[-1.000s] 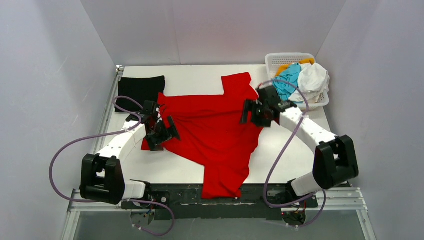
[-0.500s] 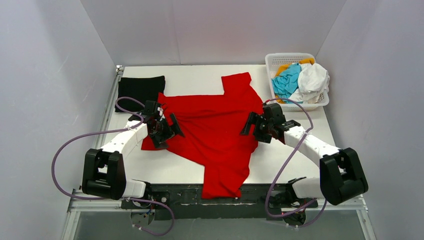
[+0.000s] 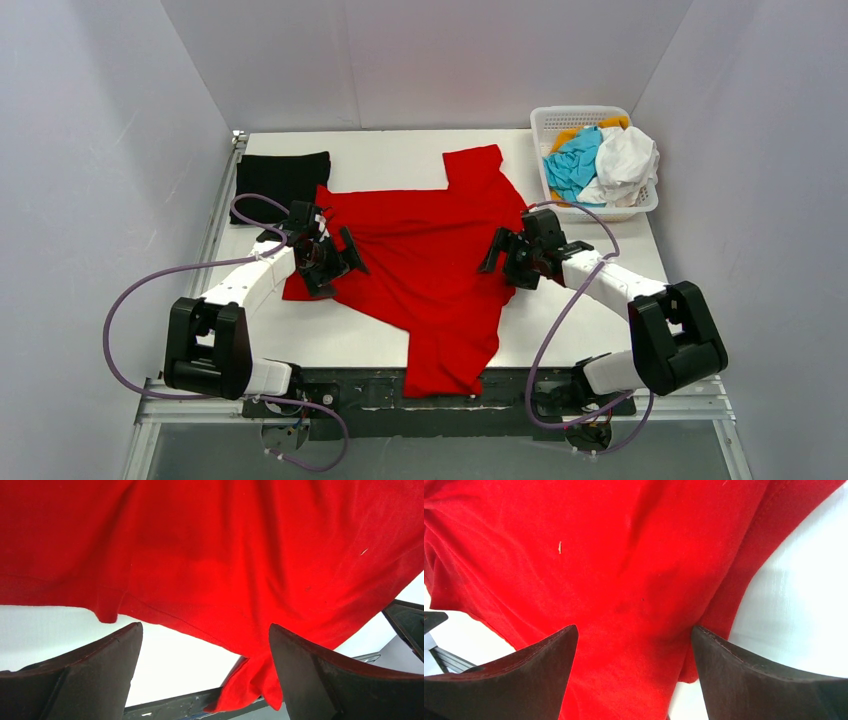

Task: Fold and stack the t-shirts
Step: Flatten out the tshirt

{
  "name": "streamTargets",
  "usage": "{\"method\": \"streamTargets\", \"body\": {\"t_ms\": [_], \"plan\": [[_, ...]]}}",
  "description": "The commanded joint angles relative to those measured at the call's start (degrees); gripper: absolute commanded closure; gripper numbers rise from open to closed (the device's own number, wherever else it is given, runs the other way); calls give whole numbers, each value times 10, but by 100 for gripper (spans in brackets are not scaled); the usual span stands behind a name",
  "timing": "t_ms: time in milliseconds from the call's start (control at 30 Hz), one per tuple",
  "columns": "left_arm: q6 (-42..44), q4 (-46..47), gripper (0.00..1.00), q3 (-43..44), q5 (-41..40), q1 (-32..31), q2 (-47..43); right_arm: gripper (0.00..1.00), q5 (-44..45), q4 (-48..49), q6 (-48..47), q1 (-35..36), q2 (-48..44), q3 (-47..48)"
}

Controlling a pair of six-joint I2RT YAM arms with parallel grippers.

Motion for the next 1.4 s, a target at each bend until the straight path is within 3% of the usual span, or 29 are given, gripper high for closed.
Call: {"method": "streamTargets", "body": {"t_ms": [0,233,433,567,767,1200,1267,1367], "plan": [[1,-51,2,-5,-8,3,3,8,-17,26,20,0,3,-18],[5,-58,2,0,-25,3,13,7,60,-32,40,-13,39,-24],[17,-76,2,11,-49,3,19,8,39,-69,23,-63,56,12],[20,-76,2,14,-58,5,22,5,116,-142,6,-87,62,41],[23,-69,2,24,-51,9,50,6,67,-125,-43,-163,66,42],[17,-58,2,43,-33,16,110,9,89,-159,-118,-164,84,110],[16,-63,2,49,-17,18,113,9,65,-162,-126,-157,66,114],[21,-75,2,54,-16,18,84,9,99,-196,-133,-132,14,133]]}}
